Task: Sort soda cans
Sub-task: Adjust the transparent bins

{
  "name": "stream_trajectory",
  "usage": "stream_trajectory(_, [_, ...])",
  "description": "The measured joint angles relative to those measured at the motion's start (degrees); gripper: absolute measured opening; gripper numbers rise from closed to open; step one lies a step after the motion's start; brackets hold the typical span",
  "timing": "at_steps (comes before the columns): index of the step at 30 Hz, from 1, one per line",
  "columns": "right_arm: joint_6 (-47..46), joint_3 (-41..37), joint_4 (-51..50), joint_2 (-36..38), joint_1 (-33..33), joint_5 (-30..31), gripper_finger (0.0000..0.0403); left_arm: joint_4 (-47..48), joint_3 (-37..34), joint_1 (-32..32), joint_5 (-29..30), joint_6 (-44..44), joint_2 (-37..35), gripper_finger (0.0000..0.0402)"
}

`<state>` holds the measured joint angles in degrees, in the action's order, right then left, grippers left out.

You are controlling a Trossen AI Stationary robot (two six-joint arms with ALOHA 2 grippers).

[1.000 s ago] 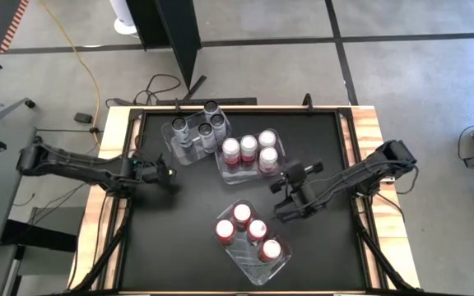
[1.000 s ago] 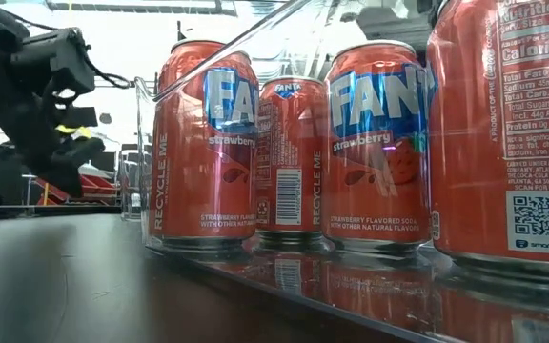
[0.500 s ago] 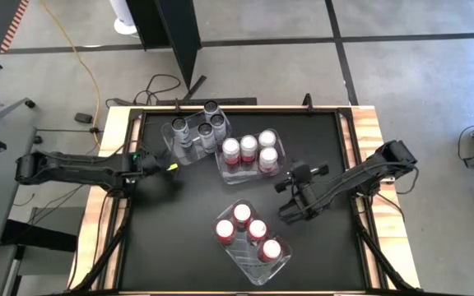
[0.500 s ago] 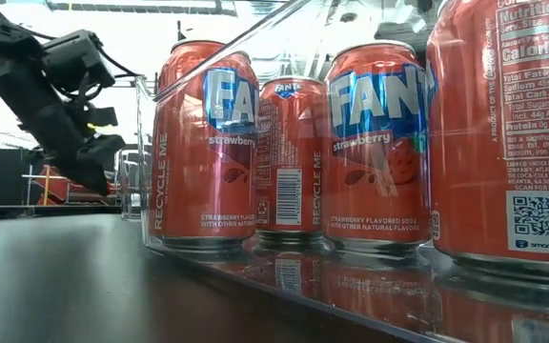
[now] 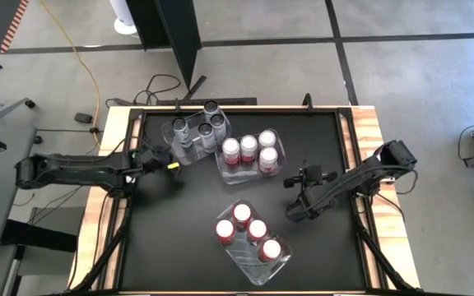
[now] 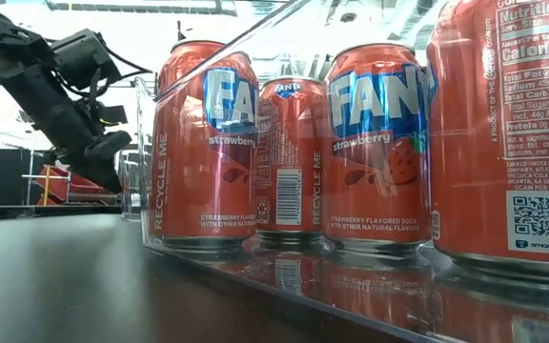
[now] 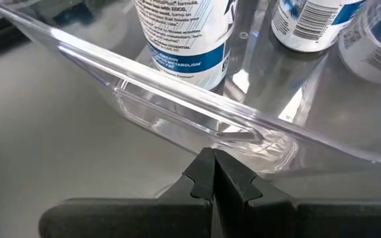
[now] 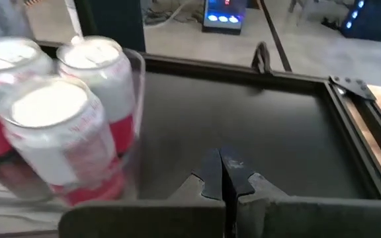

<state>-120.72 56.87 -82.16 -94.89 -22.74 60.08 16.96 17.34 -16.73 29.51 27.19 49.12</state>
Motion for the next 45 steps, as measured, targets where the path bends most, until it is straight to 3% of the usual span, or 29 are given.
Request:
stream_trajectory(28, [0.72,-3.04,1.85,0.0,0.39,-0.01,0.0,-6.28,-0.04,-10.95,-10.03,-10.48,0.68,0.0])
stream_trajectory(45, [0.76,-3.04,1.8,0.0,0.39,-0.01,0.0,-25.56,0.88,-18.0,-18.73,-16.5,19.26,0.0])
